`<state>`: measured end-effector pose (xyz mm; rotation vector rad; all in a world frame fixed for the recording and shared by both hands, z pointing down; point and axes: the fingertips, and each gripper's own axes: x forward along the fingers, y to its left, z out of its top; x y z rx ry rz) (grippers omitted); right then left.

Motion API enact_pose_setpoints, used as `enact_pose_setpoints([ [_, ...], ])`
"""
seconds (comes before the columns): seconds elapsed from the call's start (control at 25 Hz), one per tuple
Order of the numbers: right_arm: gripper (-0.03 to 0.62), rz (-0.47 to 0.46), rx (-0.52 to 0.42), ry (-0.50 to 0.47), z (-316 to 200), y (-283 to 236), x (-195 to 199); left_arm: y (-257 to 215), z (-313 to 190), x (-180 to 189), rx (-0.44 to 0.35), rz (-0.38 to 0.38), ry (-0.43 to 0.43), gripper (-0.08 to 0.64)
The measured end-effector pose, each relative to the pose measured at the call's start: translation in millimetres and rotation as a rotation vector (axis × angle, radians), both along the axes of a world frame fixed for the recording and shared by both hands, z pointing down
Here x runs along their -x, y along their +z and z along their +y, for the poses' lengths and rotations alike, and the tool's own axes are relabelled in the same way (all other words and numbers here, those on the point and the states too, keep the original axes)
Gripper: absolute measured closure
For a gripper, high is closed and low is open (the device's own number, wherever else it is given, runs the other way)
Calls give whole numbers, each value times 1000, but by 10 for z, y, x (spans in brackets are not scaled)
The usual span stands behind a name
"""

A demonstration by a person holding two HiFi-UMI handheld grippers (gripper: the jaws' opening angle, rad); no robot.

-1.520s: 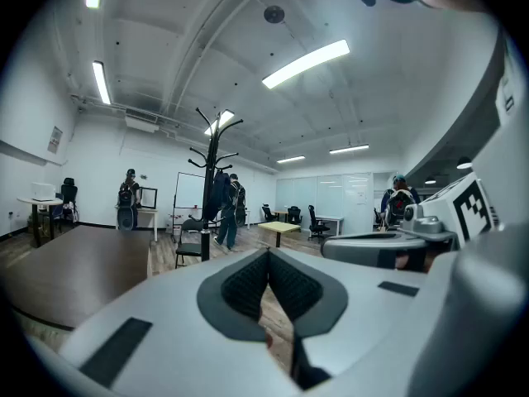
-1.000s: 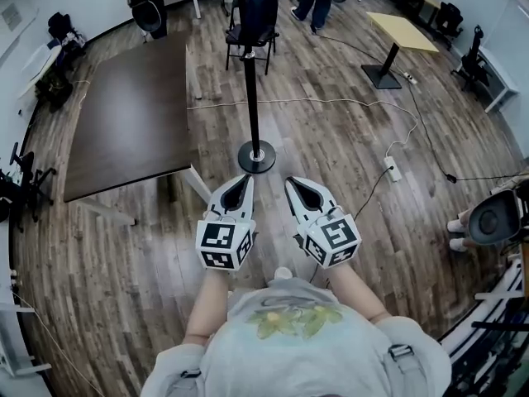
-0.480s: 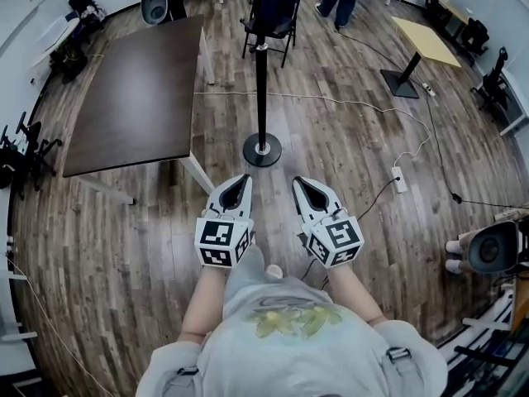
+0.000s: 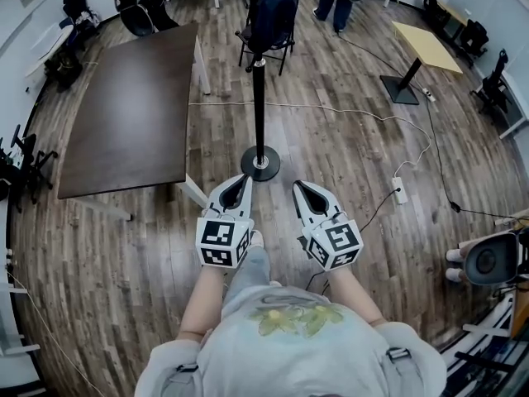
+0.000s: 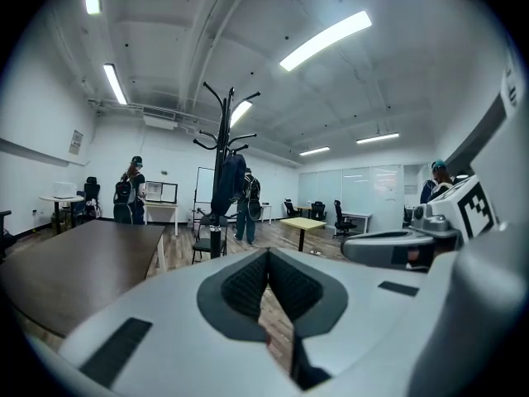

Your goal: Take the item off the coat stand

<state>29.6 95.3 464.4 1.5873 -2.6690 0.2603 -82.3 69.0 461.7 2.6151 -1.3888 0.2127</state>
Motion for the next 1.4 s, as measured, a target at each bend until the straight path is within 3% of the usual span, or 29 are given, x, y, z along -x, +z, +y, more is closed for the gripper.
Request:
enact_pose_setpoints([
  [0.6,584,6,-35,51,-1590,-256,129,-265,-1648,116,-33,-3,64,543],
  [1.0,584,21,-41,93,-2110,-250,212,-407,-2197,-21,-76,22,156,543],
  [1.4,584,39,-80,115,-2447,-406,30,-527,-2542,-163,-96,29,170,543],
])
